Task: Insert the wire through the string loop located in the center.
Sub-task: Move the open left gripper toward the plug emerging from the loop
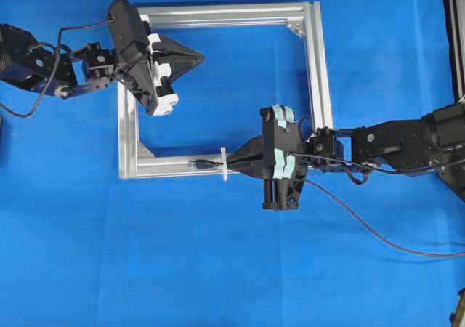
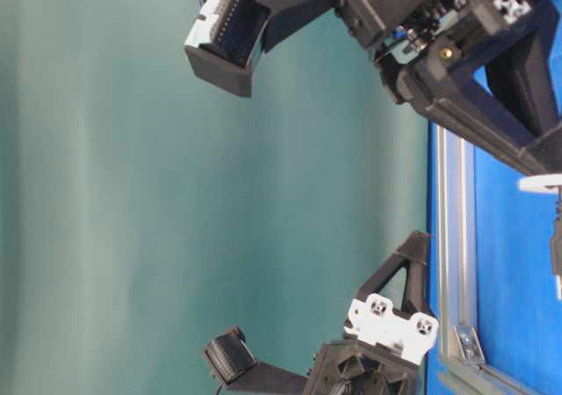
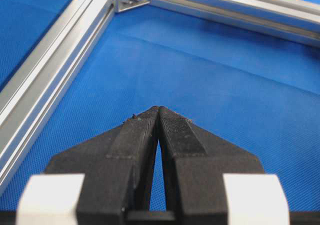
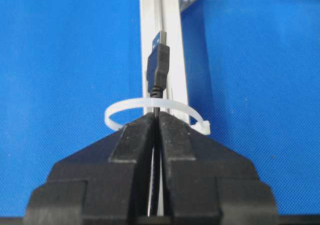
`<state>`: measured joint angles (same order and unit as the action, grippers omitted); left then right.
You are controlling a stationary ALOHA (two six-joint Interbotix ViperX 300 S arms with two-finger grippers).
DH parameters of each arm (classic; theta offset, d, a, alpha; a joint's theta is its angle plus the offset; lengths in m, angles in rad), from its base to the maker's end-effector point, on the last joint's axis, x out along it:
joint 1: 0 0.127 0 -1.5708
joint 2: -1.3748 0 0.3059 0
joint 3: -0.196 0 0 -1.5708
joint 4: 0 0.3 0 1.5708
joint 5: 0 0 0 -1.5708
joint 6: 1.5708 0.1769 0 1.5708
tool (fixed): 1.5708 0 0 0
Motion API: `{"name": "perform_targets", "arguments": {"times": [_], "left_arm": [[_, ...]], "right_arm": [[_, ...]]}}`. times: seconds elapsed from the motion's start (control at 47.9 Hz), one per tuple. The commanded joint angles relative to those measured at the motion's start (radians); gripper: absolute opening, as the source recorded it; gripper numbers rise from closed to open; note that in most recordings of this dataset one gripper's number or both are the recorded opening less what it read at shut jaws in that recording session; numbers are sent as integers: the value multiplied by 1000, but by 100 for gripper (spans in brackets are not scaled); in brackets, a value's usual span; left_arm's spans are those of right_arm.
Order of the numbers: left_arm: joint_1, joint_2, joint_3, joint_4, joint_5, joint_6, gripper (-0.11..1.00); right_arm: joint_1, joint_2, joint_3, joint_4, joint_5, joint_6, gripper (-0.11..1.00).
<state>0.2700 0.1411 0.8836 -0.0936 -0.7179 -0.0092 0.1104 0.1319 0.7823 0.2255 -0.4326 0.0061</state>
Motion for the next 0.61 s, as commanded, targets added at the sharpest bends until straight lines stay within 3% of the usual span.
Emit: {"name": "perform_targets", "arguments": {"times": [0.0, 0.25, 0.584], "left_arm": [[-5, -31, -8, 2, -9, -6, 0], [-64, -31, -2, 2, -9, -43, 0], [-264, -31, 17, 3, -3, -52, 0]], "right_arm": [[-3, -14, -15, -3, -11, -2, -2], [-2, -14, -12, -2, -11, -2, -2], [-3, -14, -14, -3, -11, -2, -2]]}}
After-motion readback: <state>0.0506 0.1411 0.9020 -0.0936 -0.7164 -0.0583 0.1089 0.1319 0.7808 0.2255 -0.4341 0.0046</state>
